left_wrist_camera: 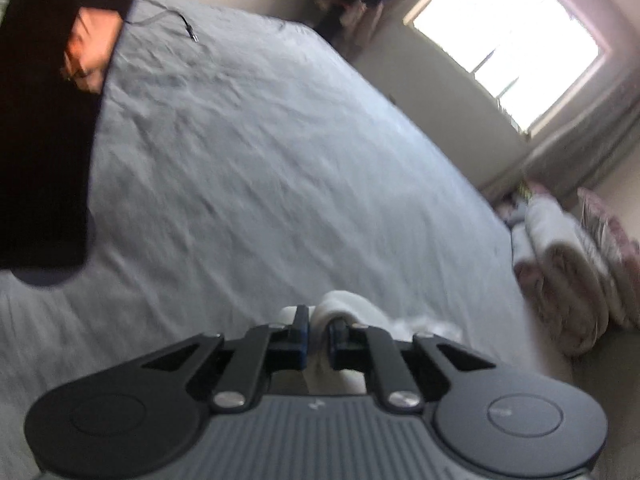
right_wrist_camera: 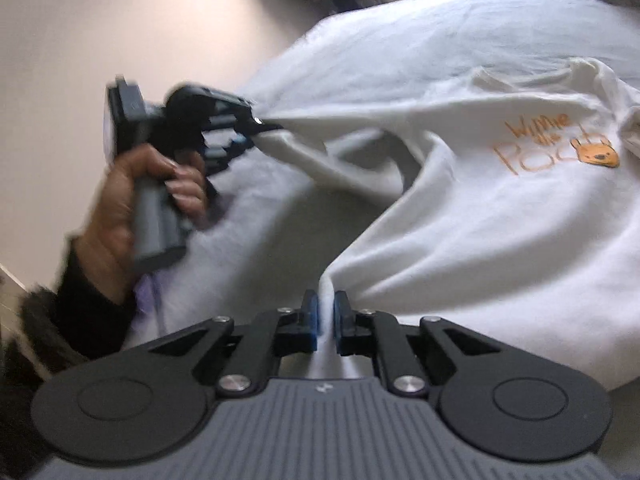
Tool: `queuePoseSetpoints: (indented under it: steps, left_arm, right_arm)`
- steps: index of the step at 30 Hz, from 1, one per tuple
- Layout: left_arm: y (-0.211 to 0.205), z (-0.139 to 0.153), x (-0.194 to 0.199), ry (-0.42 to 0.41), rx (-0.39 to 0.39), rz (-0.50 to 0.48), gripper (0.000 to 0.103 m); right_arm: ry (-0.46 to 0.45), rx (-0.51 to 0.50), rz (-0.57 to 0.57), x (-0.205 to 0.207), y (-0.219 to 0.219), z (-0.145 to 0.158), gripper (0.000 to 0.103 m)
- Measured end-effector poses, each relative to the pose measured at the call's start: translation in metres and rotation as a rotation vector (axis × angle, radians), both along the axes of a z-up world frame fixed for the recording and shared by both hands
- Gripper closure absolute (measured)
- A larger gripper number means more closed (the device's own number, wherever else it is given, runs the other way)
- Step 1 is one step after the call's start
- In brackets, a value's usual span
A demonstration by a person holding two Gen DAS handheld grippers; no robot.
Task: Fold clothes
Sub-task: 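Grasp the T-shirt hem with the left gripper while the right gripper grasps the body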
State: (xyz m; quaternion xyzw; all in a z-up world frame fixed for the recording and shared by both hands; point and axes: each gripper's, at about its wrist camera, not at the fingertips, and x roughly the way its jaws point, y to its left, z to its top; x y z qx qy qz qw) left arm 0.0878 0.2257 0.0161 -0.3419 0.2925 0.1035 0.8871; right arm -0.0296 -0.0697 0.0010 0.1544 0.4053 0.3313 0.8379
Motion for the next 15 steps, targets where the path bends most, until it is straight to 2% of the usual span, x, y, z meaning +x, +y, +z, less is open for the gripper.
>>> queuePoseSetpoints:
  steps: [3, 5, 7, 11, 15]
  left_arm:
    - [0.008, 0.008, -0.003, -0.037, 0.021, 0.030, 0.094]
    - [0.013, 0.012, -0.004, -0.058, 0.027, 0.031, 0.093]
    - [0.015, 0.014, -0.005, -0.061, 0.024, 0.001, 0.092]
    - [0.013, 0.019, -0.010, -0.064, 0.054, -0.058, 0.088]
    - [0.014, 0.021, -0.020, -0.063, 0.108, -0.084, 0.061]
  right_arm:
    - [-0.027, 0.028, 0.047, -0.002, 0.020, 0.020, 0.091]
    - [-0.043, 0.012, 0.071, -0.001, 0.039, 0.026, 0.091]
    - [-0.057, -0.004, 0.093, -0.001, 0.056, 0.032, 0.091]
    - [-0.039, -0.017, 0.104, 0.006, 0.077, 0.024, 0.091]
    - [-0.007, -0.043, 0.107, 0.017, 0.090, 0.006, 0.090]
